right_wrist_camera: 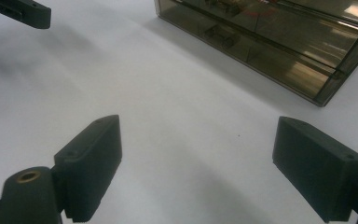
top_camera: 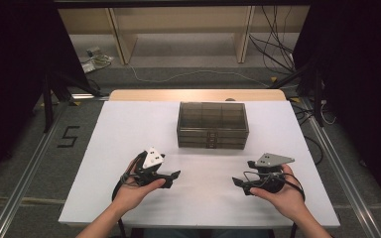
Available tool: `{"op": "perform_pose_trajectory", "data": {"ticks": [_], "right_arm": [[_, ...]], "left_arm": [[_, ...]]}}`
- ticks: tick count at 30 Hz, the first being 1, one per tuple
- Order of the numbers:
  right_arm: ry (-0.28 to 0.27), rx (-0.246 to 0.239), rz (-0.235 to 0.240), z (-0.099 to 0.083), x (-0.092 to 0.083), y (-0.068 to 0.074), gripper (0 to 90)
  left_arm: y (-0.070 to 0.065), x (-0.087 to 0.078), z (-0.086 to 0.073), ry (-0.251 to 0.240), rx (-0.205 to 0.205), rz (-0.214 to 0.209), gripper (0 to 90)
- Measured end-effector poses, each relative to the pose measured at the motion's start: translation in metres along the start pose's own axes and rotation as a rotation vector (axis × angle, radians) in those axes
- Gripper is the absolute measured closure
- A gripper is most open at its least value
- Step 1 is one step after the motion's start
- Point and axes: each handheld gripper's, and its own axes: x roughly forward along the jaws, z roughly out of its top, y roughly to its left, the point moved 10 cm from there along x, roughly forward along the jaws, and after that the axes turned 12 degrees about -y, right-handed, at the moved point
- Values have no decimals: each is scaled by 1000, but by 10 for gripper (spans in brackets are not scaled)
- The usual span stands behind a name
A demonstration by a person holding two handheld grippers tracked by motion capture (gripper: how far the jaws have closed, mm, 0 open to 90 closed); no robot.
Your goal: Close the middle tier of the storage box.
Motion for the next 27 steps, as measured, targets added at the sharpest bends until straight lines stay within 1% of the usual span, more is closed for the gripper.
{"op": "perform_pose_trajectory", "data": {"ticks": [6,10,14,18,22,27], "right_arm": [[2,5,5,-4,-7,0,162],[7,7,12,-8,-12,1,162],[-11,-1,14,-7,-17,3,163],[-13,-2,16,-9,-22,3,163],[-40,-1,8,-5,-24,2,163],[-34,-4,17,-6,-23,4,162]], "left_arm": [[0,0,0,3,2,-4,202],[1,0,0,-1,-4,2,202],[1,-1,0,-1,-3,1,202],[1,0,0,0,-3,0,201],[2,-1,1,-3,-2,1,202],[3,-1,1,-5,-4,1,202]]}}
